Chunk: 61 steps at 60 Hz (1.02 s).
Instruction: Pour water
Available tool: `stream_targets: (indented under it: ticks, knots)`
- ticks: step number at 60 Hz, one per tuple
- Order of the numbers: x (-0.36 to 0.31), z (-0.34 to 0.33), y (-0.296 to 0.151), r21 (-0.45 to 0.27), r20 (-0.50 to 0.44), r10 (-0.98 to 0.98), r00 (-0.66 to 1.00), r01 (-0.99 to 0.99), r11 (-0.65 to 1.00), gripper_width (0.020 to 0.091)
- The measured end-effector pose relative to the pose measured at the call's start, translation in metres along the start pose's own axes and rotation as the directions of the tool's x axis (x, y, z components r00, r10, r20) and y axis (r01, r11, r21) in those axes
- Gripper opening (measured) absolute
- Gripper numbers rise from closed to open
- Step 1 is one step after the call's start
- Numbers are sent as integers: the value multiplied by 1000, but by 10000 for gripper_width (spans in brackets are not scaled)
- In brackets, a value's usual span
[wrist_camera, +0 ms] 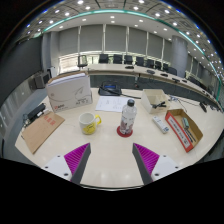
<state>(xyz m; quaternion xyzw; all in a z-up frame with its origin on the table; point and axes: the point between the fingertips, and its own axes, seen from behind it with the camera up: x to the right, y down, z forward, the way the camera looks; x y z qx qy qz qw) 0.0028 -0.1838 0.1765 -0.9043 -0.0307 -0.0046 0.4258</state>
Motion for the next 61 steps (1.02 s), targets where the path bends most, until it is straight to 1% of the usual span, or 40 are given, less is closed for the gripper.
stream_targets:
  ticks: [10, 15, 20, 26, 36, 41, 48, 61]
  knots:
    - [-36, -60, 25, -20, -19, -16, 1000, 16, 1000, 858]
    - [-54, -80, 31, -11, -12, -22, 1000, 22, 1000, 859]
    - [-61, -93, 34, -6, -25, -29, 999, 28, 1000, 859]
    - [-68, -102, 32, 5, -26, -46, 999, 46, 999, 859]
    - [-67, -109, 28, 15, -63, -67, 996, 68, 998, 857]
    - [-68, -110, 28, 13, -65, -79, 995, 80, 997, 860]
    - [-72, -109, 26, 33, -64, -99, 993, 101, 994, 859]
    - [-60, -106, 25, 31, -112, -116, 987, 120, 992, 859]
